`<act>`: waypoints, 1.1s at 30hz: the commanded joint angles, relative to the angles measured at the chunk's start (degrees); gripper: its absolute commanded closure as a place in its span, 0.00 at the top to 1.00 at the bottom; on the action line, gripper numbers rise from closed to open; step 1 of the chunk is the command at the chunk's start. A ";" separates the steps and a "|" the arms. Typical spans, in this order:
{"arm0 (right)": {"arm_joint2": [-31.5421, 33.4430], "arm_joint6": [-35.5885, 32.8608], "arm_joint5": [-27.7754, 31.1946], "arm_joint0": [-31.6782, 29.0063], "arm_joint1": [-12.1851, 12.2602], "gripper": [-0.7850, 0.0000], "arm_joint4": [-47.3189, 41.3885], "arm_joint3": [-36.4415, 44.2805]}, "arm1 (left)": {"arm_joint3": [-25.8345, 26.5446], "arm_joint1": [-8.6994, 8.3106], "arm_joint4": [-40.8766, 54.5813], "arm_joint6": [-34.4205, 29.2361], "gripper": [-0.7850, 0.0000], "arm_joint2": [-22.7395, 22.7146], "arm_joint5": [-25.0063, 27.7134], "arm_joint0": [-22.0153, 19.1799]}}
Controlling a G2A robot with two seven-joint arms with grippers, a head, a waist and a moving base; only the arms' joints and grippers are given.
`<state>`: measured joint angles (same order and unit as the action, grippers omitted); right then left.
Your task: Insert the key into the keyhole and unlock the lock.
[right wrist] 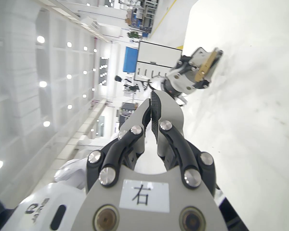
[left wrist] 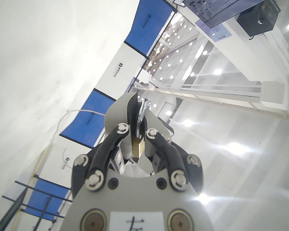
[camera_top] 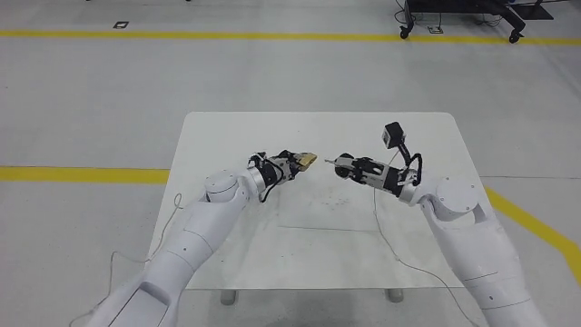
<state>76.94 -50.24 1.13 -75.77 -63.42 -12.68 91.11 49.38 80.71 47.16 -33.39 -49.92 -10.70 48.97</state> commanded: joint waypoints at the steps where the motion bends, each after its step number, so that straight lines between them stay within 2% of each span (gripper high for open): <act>1: -0.28 0.48 -0.70 -0.44 0.09 0.00 1.91 0.89 | 3.18 -0.56 -3.37 2.04 0.00 -0.56 -2.97 -0.56; 7: -1.21 5.91 -3.21 -3.04 0.26 0.00 7.93 3.23 | 8.57 -1.29 -7.14 4.28 0.00 -1.59 -9.07 -0.84; 14: -2.51 18.59 -7.17 -5.56 -0.54 0.00 7.26 2.86 | 12.06 -0.90 -10.24 9.46 0.00 -0.63 -8.36 0.97; 20: -3.53 25.49 -6.88 -6.78 -1.34 0.00 3.89 3.33 | 15.88 -0.50 -13.22 15.01 0.00 0.23 -6.93 3.15; 33: -3.06 25.82 -6.24 -6.68 -1.73 0.00 0.87 2.74 | 16.87 0.34 -14.29 15.72 0.00 0.57 -6.40 4.26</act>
<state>73.98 -24.36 -5.17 -82.48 -65.13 -11.84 93.98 66.38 81.00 32.93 -17.61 -49.37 -17.00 53.25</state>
